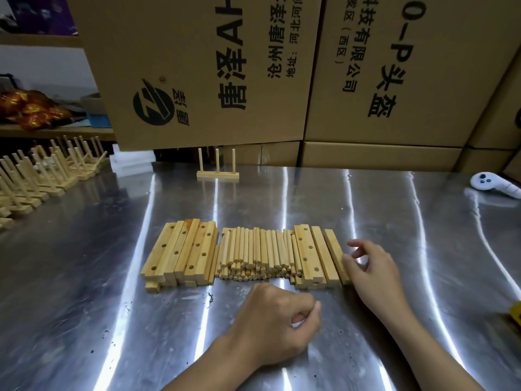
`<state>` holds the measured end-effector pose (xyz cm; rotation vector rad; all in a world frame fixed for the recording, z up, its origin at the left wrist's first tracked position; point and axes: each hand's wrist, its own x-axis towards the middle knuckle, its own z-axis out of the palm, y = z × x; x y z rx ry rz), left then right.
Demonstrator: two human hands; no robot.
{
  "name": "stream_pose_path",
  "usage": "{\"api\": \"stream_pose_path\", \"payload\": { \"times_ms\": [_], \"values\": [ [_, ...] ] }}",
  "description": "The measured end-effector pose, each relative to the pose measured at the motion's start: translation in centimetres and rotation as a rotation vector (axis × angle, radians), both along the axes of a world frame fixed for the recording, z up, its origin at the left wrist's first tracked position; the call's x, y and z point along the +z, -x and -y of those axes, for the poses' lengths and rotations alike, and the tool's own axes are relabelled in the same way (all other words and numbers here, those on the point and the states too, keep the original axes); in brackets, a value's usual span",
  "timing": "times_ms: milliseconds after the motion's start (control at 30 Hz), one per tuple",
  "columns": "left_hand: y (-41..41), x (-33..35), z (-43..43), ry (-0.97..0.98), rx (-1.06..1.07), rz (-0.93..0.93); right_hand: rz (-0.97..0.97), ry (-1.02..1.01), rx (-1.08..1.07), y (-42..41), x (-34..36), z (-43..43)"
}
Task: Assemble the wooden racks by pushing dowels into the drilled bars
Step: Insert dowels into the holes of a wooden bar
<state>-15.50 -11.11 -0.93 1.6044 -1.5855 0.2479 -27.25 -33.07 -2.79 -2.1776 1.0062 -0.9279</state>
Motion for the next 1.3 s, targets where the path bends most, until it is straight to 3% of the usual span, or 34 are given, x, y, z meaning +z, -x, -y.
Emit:
{"api": "stream_pose_path", "payload": {
  "times_ms": [267,433,533,633,733,833,1000,1100,1300],
  "values": [
    [0.1,-0.6,0.0,0.042,0.003,0.011,-0.221,0.092,-0.081,0.3,-0.1,-0.1],
    [0.4,-0.9,0.0,0.108,0.015,-0.037,0.073,0.068,-0.122,1.0,1.7,0.3],
    [-0.3,-0.5,0.3,0.196,0.151,-0.196,0.277,0.086,0.068,0.9,3.9,-2.1],
    [-0.9,0.4,0.3,0.349,0.292,-0.32,0.272,0.114,0.349,0.4,5.1,-5.7],
    [-2.0,1.3,-0.2,0.398,0.255,-0.314,0.289,0.114,0.516,0.1,5.0,-8.2],
    [-3.4,2.7,-0.9,0.331,0.106,-0.303,0.405,-0.066,0.592,-0.1,5.5,-8.8],
    [-3.8,4.2,-2.9,0.088,0.058,-0.494,0.429,-0.292,0.613,0.5,5.0,-9.3],
    [-3.9,3.7,-5.1,0.009,0.113,-0.533,0.287,-0.218,0.621,1.1,4.2,-10.0],
    [-3.4,0.5,-9.5,-0.146,0.222,-0.334,0.05,-0.035,0.649,3.9,1.7,-12.6]
  ]
}}
